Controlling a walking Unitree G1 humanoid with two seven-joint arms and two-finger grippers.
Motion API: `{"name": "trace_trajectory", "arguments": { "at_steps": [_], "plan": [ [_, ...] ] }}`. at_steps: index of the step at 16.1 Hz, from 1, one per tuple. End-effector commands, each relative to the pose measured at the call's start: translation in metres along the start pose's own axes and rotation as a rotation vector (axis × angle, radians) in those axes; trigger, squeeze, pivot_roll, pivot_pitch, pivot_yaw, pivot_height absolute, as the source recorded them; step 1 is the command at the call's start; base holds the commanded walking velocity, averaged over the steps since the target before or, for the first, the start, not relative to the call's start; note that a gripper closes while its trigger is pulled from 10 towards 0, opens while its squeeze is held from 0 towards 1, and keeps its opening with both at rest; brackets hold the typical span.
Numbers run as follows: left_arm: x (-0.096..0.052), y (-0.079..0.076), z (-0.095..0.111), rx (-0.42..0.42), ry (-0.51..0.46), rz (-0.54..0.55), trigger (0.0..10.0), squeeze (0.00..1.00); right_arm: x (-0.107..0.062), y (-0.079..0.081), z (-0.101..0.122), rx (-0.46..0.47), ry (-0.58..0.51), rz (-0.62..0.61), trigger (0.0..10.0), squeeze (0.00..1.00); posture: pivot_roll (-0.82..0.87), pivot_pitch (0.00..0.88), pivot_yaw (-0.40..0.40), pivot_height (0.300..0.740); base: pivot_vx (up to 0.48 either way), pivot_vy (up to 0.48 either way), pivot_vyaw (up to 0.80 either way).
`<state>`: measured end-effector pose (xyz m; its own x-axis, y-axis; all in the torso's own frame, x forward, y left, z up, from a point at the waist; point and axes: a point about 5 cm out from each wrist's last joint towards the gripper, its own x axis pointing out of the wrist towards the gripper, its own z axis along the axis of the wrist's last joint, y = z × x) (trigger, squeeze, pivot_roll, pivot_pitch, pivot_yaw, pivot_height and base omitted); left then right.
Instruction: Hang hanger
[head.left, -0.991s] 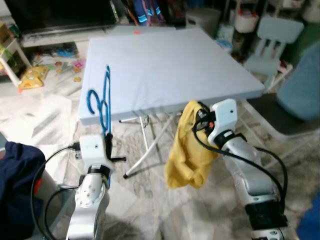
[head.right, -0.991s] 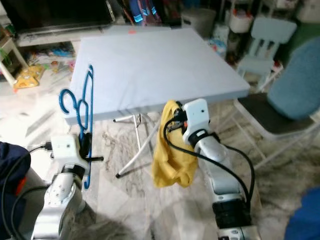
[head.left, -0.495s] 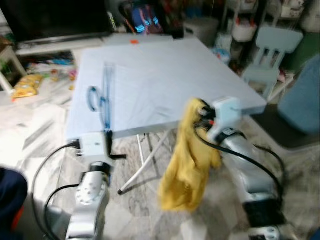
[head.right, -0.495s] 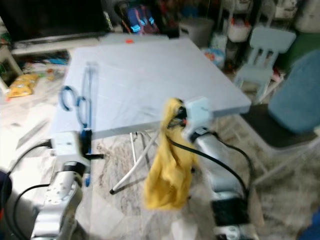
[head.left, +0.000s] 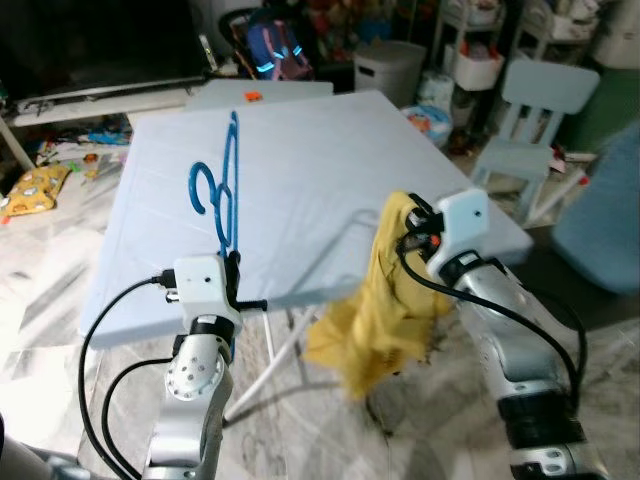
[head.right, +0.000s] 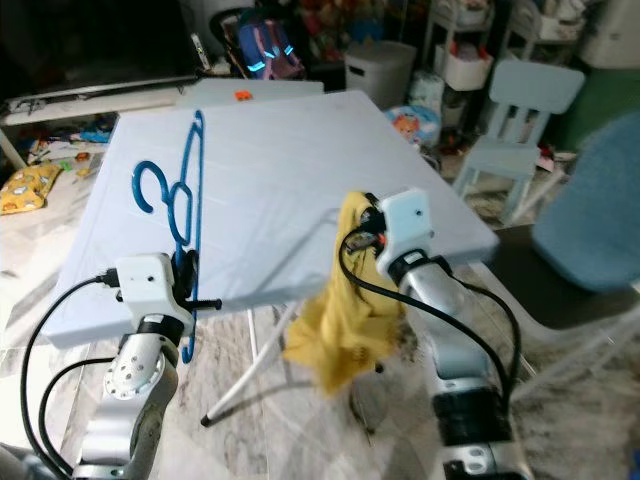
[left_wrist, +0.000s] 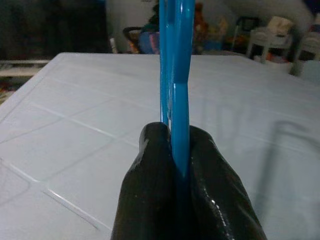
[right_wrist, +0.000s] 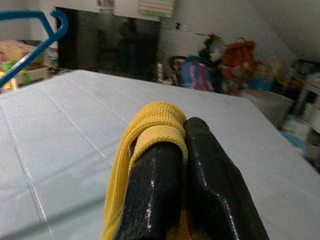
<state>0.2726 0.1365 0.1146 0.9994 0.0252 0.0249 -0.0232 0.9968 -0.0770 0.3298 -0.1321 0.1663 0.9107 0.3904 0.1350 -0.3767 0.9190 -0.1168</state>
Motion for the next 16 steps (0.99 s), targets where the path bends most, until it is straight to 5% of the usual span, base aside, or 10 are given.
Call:
{"name": "trace_trajectory", "arguments": {
  "at_steps": [1, 4, 9, 13, 16],
  "plan": [
    [0.001, 0.001, 0.003, -0.010, -0.013, 0.013, 10.0, 0.00, 0.007, 0.001, 0.014, -0.018, -0.059, 0.011, 10.0, 0.00, -0.07, 0.000, 0.014, 0.740, 0.442, 0.000, 0.00],
    [0.002, 0.000, 0.003, -0.022, -0.010, 0.024, 10.0, 0.00, 0.008, 0.001, 0.014, -0.024, -0.061, 0.012, 10.0, 0.00, -0.07, 0.000, 0.014, 0.740, 0.424, 0.085, 0.00],
    [0.001, -0.001, 0.001, -0.013, -0.001, 0.038, 10.0, 0.00, 0.012, 0.002, 0.015, -0.020, -0.059, 0.025, 10.0, 0.00, -0.07, 0.000, 0.011, 0.740, 0.000, 0.052, 0.00],
    [0.003, 0.002, 0.002, 0.019, -0.007, 0.088, 10.0, 0.00, 0.036, 0.019, 0.026, 0.030, -0.070, 0.134, 10.0, 0.00, -0.07, 0.000, 0.004, 0.740, 0.000, 0.000, 0.00],
    [0.003, 0.003, 0.002, 0.043, -0.005, 0.126, 10.0, 0.00, 0.071, 0.031, 0.051, 0.054, -0.101, 0.234, 10.0, 0.00, -0.04, 0.000, -0.038, 0.740, 0.000, 0.000, 0.00]
  ]
}}
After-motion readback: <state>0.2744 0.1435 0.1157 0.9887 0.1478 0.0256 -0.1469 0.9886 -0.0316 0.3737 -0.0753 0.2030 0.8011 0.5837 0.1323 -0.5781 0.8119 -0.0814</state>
